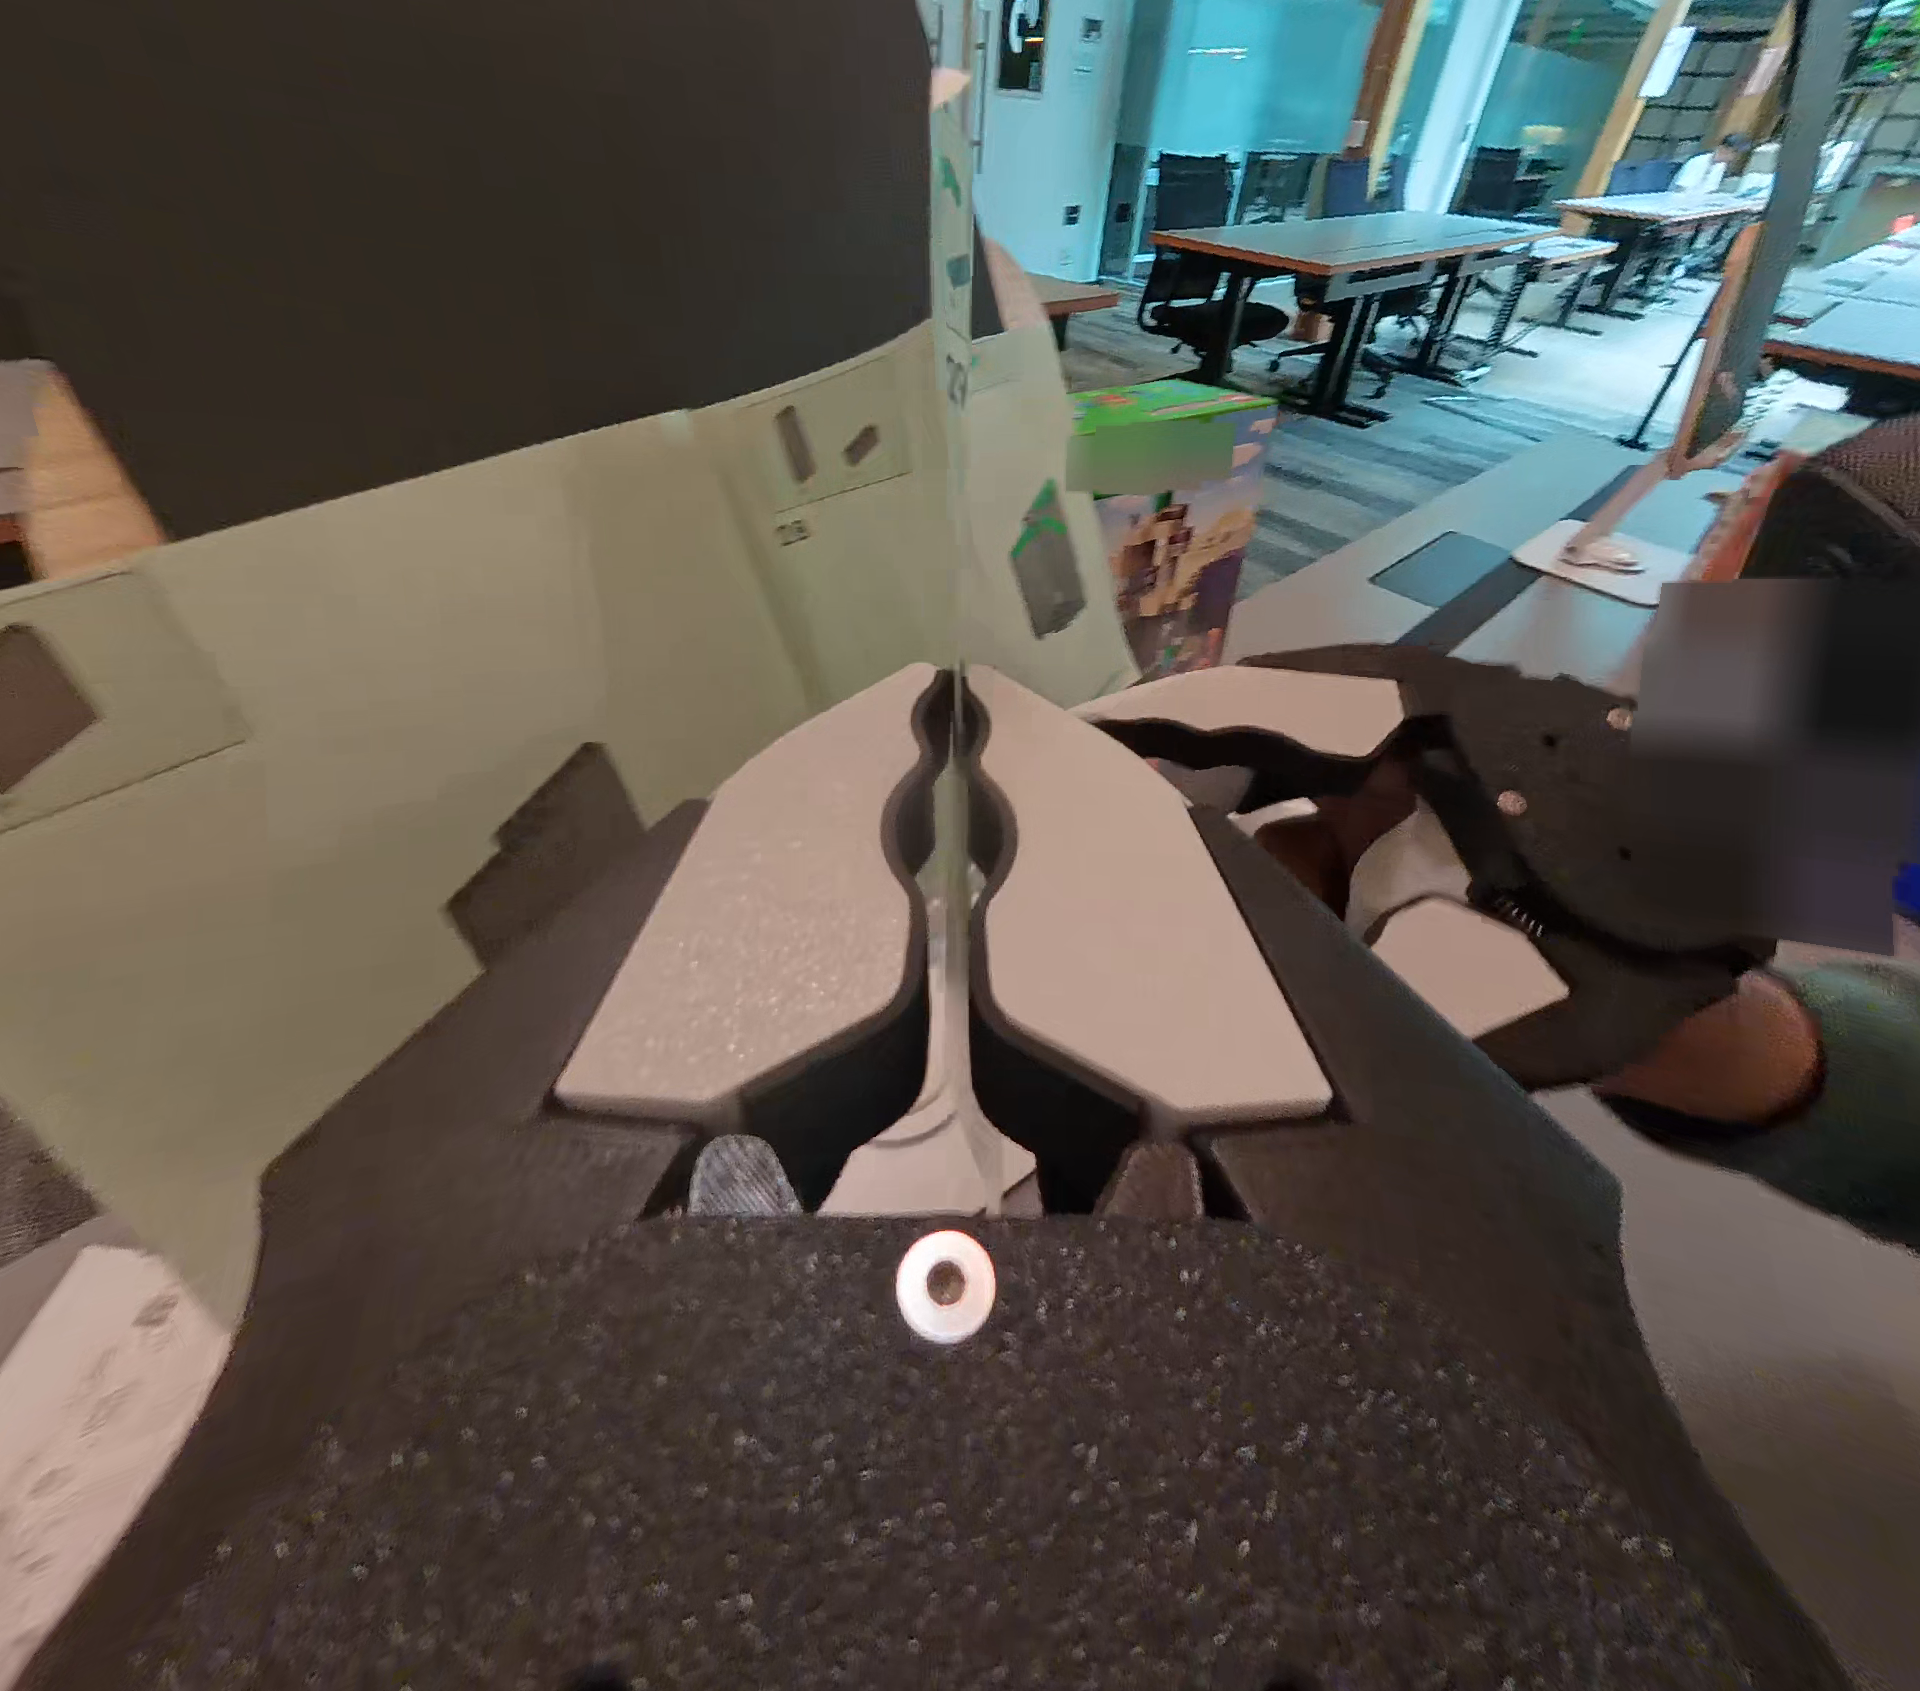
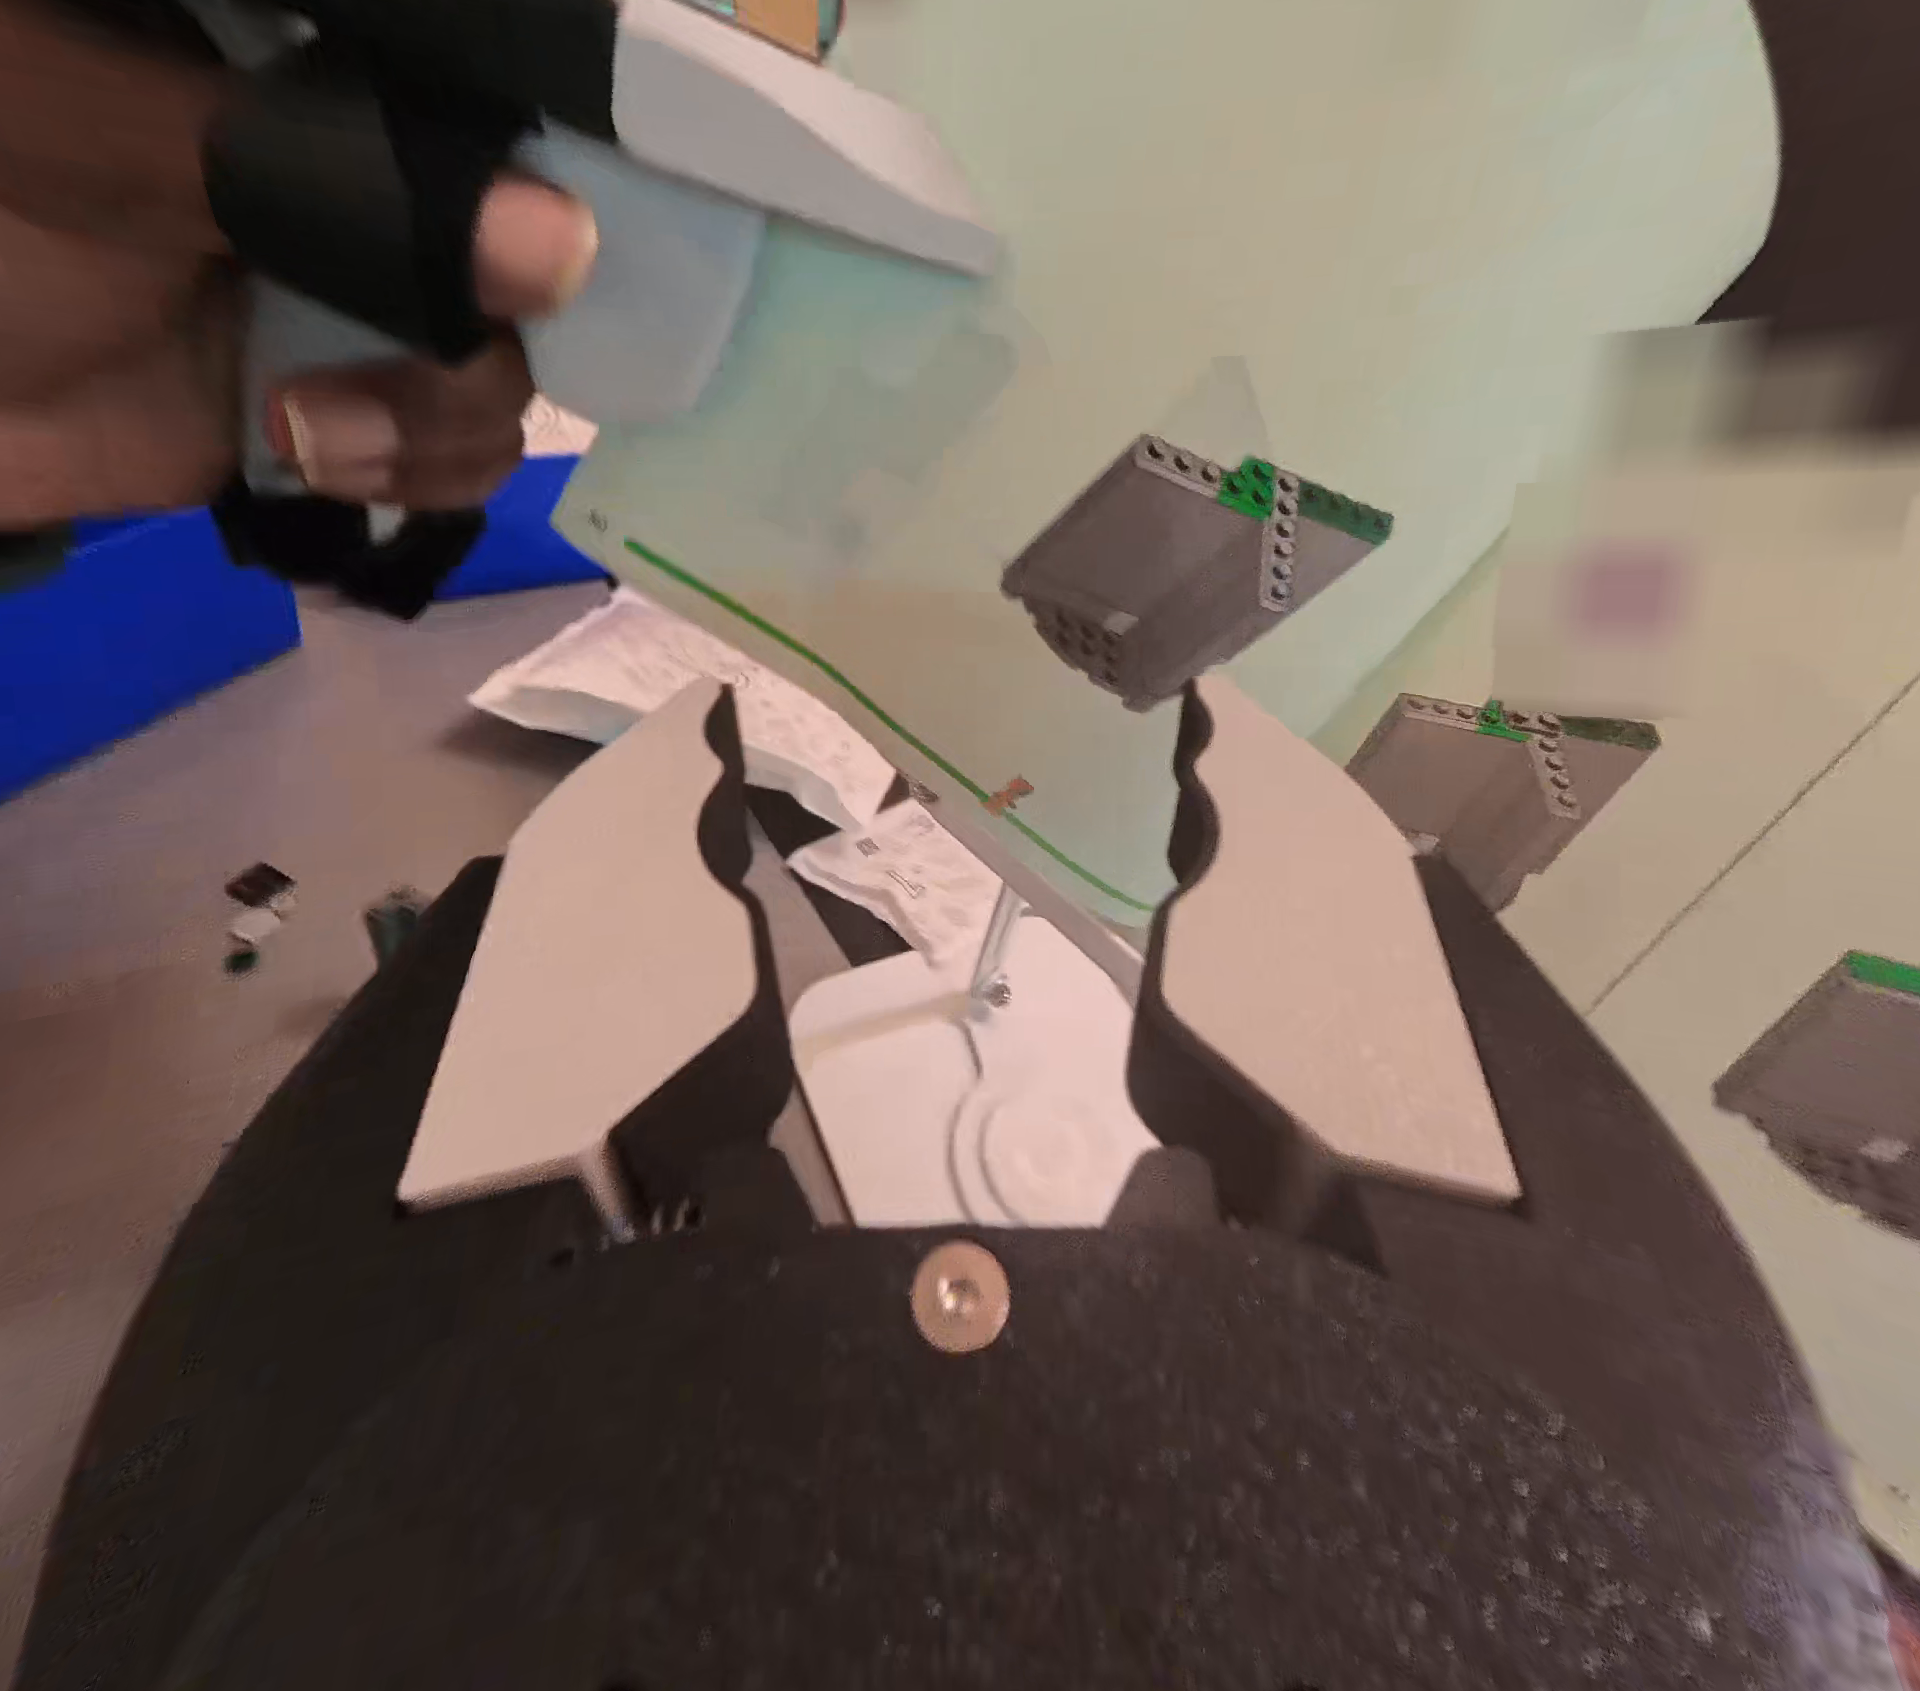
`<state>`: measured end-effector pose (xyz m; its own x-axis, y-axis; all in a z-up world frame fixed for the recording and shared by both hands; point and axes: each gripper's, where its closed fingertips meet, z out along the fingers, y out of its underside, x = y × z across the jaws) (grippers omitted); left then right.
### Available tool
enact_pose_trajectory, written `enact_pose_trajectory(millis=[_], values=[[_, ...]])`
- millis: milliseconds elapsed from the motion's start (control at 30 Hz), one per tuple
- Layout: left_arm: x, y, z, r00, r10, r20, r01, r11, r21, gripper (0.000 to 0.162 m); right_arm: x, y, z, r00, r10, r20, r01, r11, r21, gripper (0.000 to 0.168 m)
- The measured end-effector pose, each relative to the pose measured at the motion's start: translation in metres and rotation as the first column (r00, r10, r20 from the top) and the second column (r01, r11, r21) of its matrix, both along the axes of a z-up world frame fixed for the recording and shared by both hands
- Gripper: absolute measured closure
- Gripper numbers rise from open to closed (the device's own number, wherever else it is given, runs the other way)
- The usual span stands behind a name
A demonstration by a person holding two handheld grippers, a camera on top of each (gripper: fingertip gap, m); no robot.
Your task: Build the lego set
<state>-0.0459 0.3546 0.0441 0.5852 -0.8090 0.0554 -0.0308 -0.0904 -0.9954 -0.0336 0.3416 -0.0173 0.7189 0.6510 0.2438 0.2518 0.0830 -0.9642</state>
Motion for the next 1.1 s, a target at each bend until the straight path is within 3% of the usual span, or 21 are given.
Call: enact_pose_trajectory(millis=[133, 267, 400, 467, 567, 600, 767, 933, 1100], values=[[0.024, -0.012, 0.005, 0.996, -0.069, 0.062, 0.074, 0.994, -0.08, 0.162, -0.004, -0.009, -0.005, 0.991, -0.126, 0.045, 0.12, 0.986, 0.12, 0.078], [0.042, -0.018, 0.002, 0.99, -0.101, 0.096, 0.113, 0.985, -0.132, 0.162, -0.001, -0.008, -0.017, 0.95, -0.3, 0.091, 0.263, 0.92, 0.292, 0.082], [0.053, -0.024, 0.002, 0.98, -0.132, 0.146, 0.155, 0.975, -0.16, 0.16, 0.012, -0.002, -0.01, 0.902, -0.422, 0.09, 0.351, 0.839, 0.416, 0.112], [0.049, -0.024, 0.007, 0.978, -0.126, 0.165, 0.151, 0.978, -0.146, 0.153, 0.022, -0.003, -0.003, 0.887, -0.456, 0.074, 0.376, 0.805, 0.458, 0.137], [0.029, -0.02, 0.01, 0.986, -0.09, 0.138, 0.103, 0.991, -0.09, 0.151, 0.042, -0.006, 0.002, 0.884, -0.466, 0.034, 0.403, 0.796, 0.451, 0.159], [0.022, -0.018, 0.008, 0.991, -0.071, 0.117, 0.081, 0.994, -0.079, 0.151, 0.049, -0.006, 0.003, 0.887, -0.461, 0.019, 0.407, 0.803, 0.436, 0.168], [0.001, 0.007, -0.049, 0.983, 0.031, -0.181, -0.035, 0.999, -0.02, 0.149, 0.075, 0.0, -0.001, 0.91, -0.413, -0.028, 0.398, 0.855, 0.333, 0.168], [0.015, 0.029, -0.107, 0.87, 0.116, -0.479, -0.059, 0.989, 0.132, 0.143, 0.082, 0.001, -0.003, 0.93, -0.366, -0.038, 0.362, 0.892, 0.272, 0.168], [0.021, 0.06, -0.129, 0.733, 0.295, -0.613, -0.141, 0.947, 0.287, 0.142, 0.083, 0.0, -0.007, 0.936, -0.351, -0.009, 0.341, 0.903, 0.263, 0.168]])
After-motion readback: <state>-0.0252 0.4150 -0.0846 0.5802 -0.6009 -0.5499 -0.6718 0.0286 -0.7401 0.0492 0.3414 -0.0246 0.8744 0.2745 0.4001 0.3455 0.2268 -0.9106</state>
